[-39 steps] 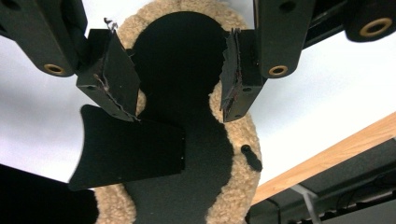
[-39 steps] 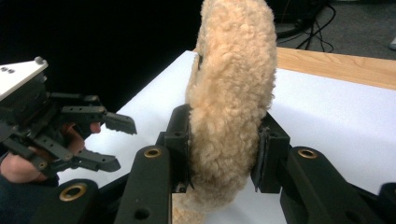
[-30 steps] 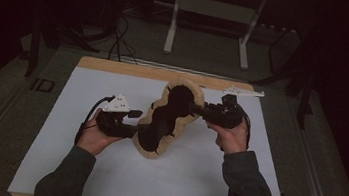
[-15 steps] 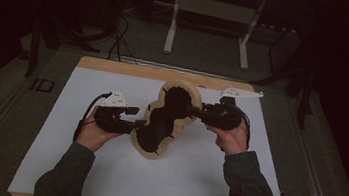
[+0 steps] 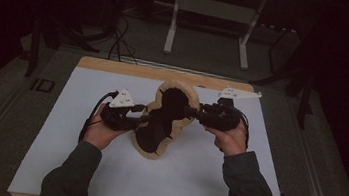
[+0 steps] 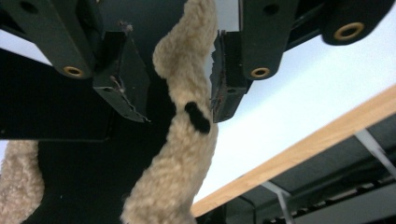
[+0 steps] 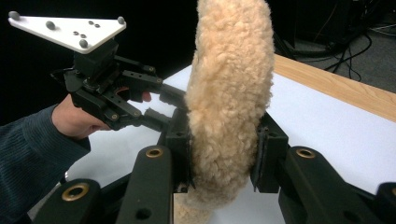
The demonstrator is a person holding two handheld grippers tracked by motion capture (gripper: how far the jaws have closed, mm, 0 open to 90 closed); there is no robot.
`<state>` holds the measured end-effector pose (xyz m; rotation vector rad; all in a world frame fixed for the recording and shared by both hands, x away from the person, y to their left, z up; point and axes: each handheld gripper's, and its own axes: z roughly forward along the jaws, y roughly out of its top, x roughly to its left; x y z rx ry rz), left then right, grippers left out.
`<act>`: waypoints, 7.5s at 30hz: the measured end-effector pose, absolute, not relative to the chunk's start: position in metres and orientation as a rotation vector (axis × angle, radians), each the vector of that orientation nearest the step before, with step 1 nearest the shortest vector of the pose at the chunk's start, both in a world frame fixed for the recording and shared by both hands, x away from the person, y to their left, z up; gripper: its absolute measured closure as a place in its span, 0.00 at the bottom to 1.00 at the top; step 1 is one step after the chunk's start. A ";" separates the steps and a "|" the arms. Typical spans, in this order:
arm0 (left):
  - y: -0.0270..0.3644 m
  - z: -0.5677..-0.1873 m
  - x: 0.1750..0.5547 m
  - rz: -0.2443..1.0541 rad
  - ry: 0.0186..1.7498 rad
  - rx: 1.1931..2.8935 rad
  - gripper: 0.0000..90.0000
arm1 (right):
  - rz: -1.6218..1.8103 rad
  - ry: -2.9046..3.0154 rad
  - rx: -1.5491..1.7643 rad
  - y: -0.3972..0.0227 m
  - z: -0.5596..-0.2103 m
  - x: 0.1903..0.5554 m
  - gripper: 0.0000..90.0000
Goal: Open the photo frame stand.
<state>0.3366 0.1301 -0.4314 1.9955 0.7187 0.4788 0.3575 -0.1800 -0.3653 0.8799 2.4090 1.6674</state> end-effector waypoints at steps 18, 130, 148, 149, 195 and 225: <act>0.121 -0.428 0.328 0.640 0.726 2.020 0.78 | 1.670 2.420 0.856 -0.175 -0.363 0.356 0.74; 0.151 -0.439 0.318 0.269 0.515 1.968 0.68 | 1.474 2.505 0.627 -0.147 -0.349 0.355 0.47; 0.153 -0.439 0.309 0.290 0.489 1.978 0.75 | 1.535 2.486 0.683 -0.151 -0.354 0.357 0.36; 0.154 -0.439 0.309 0.289 0.494 1.978 0.75 | 1.534 2.478 0.695 -0.153 -0.355 0.357 0.36; 0.127 -0.426 0.322 0.294 0.512 2.044 0.76 | 1.640 2.302 1.013 -0.241 -0.450 0.308 0.38; 0.081 -0.409 0.343 0.387 0.417 2.274 0.76 | 1.682 2.230 1.127 -0.266 -0.478 0.290 0.40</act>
